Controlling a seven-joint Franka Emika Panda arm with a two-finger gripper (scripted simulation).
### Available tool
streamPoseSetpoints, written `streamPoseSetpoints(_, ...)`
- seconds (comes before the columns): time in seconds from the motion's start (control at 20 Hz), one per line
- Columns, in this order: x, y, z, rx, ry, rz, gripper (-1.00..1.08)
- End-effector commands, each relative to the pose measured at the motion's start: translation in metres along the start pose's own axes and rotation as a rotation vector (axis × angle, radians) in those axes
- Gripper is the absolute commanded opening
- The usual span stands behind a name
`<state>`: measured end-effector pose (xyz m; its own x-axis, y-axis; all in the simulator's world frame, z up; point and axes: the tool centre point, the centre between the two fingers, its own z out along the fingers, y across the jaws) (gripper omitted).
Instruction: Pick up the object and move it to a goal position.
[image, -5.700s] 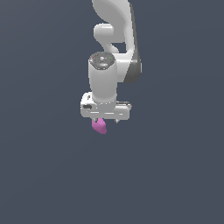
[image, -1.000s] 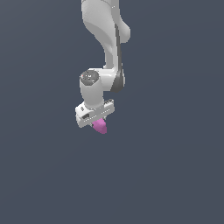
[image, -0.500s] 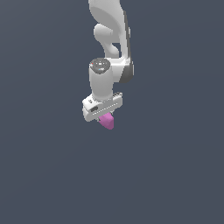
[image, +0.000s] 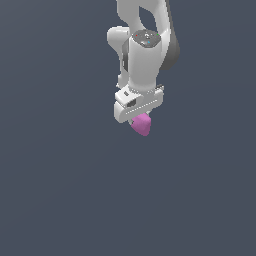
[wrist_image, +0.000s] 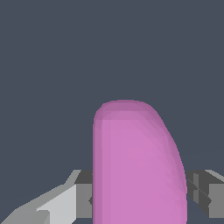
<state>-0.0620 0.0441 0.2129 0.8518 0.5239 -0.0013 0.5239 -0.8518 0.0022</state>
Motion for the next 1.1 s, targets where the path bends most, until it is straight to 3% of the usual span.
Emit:
streamPoseSetpoints(0.0,0.009,-0.021,-0.024,0.000,0.000,0.000,-1.00)
streamPoseSetpoints(0.55,0.050,-0.102,-0.119,0.001,0.000,0.000,-1.00)
streamPoseSetpoints(1.05,0.070,-0.134,-0.159,0.002,0.001,0.001,-1.00)
